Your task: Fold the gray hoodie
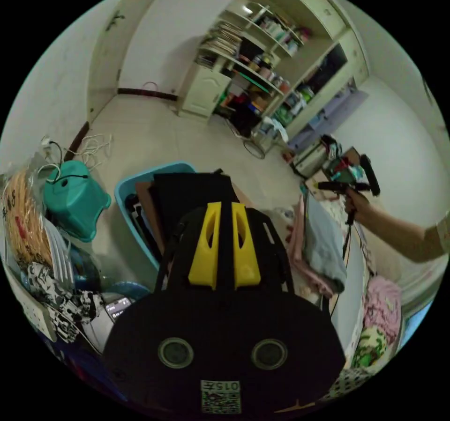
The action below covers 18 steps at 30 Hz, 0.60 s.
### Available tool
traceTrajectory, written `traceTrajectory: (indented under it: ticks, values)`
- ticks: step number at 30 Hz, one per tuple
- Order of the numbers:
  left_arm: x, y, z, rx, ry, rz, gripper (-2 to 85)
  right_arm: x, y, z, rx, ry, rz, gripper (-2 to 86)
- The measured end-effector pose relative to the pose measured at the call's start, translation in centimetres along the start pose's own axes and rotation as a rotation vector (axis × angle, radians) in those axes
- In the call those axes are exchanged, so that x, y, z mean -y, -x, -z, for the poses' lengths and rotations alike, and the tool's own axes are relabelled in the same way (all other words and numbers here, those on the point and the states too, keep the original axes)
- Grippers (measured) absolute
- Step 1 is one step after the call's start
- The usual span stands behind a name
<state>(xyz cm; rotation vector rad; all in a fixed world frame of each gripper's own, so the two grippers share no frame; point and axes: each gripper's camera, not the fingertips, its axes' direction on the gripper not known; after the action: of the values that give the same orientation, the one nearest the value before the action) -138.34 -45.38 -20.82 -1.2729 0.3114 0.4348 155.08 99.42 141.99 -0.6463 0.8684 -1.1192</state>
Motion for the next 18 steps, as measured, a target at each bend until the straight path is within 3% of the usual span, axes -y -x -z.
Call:
traceTrajectory:
  ticks: [4,7,9,13,18]
  values:
    - [-3.2,-2.6,-2.3,-0.105,0.160,-0.005,3.9,1.3,-3.8,-4.5,0.164,0.215,-0.144,20.2]
    - [-3.6,-4.9,-4.2,-0.168,0.241,-0.009,3.6,1.5,-2.5,-4.3,-0.159,0.163,-0.091,12.0]
    - [-2.9,-6.4,-5.2,-0.205,0.278,-0.020,2.9,1.7,-3.0,-2.4,-0.199,0.137,-0.030,7.8]
    - [0.0,-10.8,-6.7,-0.249,0.311,-0.113,1.7,1.0,-10.7,4.4,0.042,0.029,-0.172,5.2]
    - [3.2,-17.7,-8.6,-0.319,0.346,-0.210,1.5,-5.5,-25.9,19.4,0.306,-0.208,-0.385,4.9]
